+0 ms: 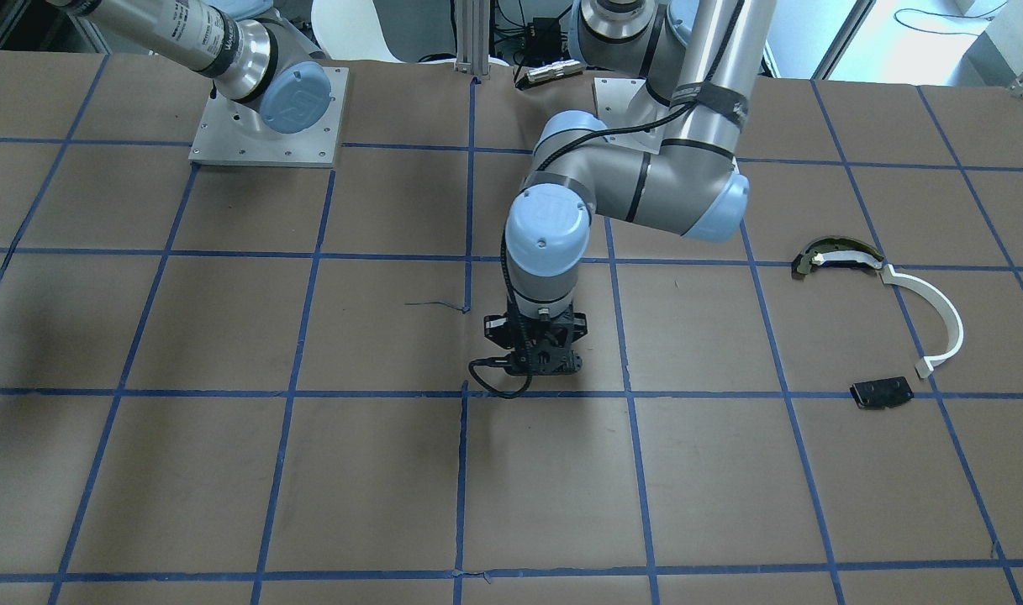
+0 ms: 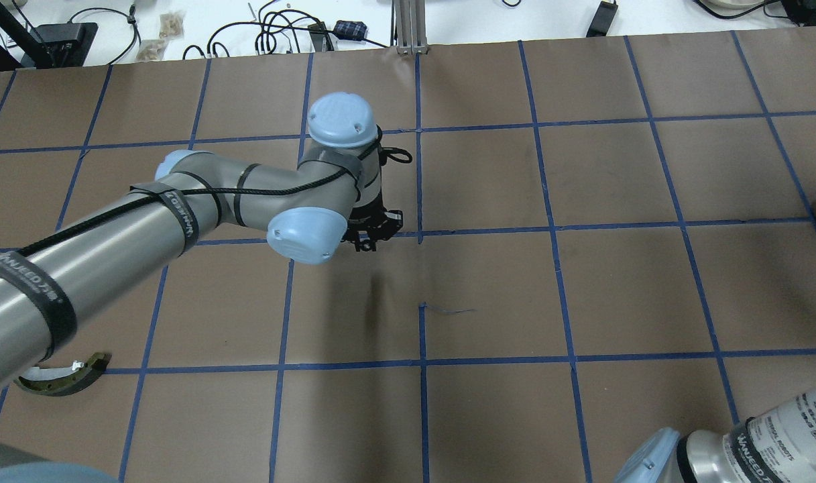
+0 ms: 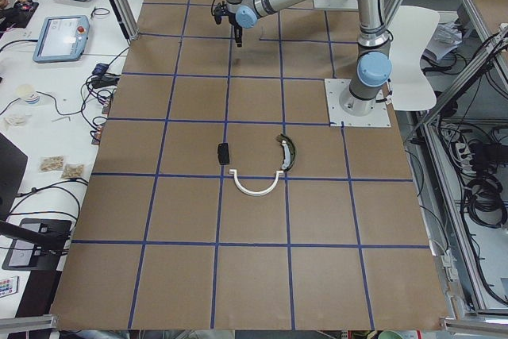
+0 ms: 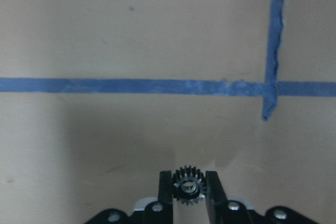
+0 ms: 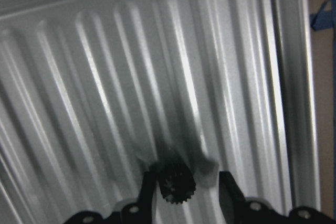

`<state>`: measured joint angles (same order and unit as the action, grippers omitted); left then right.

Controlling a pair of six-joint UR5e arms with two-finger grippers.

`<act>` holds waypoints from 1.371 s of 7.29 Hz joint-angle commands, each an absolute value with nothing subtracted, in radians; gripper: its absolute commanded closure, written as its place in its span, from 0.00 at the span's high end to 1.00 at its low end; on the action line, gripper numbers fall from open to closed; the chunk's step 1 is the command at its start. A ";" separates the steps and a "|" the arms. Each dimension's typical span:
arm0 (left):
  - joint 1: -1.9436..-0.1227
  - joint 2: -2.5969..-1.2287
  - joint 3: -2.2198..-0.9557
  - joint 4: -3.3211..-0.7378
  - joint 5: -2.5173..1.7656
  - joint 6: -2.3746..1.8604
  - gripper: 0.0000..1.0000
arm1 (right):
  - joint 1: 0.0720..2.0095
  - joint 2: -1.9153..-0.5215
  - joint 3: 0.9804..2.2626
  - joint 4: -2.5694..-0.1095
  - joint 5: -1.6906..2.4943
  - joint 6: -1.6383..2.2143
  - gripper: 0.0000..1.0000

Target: Place bearing gear from tray to pile

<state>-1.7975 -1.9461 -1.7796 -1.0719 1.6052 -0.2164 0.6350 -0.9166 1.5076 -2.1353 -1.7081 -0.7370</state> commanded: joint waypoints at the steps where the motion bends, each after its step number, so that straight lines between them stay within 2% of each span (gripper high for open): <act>1: -1.528 -1.853 -1.787 -1.186 1.669 0.238 0.00 | 0.635 -0.914 1.506 -2.135 -1.707 -0.736 0.48; 2: -1.390 -1.833 -1.805 -1.183 1.667 0.426 0.00 | 0.635 -0.914 1.508 -2.135 -1.707 -0.736 0.45; 4: -1.106 -1.832 -1.848 -1.116 1.657 0.701 0.00 | 0.637 -0.914 1.508 -2.134 -1.706 -0.735 0.27; 5: -1.021 -1.851 -1.855 -1.112 1.596 0.778 0.00 | 0.637 -0.914 1.508 -2.129 -1.707 -0.735 0.00; 7: -0.971 -1.891 -1.865 -1.074 1.591 0.782 0.00 | 0.637 -0.922 1.508 -2.118 -1.706 -0.738 0.00; 9: -0.948 -1.937 -1.870 -1.016 1.589 0.782 0.00 | 0.650 -1.010 1.496 -2.009 -1.695 -0.733 0.00; 10: -0.948 -1.940 -1.871 -1.015 1.592 0.773 0.41 | 0.693 -1.070 1.497 -1.923 -1.674 -0.669 0.00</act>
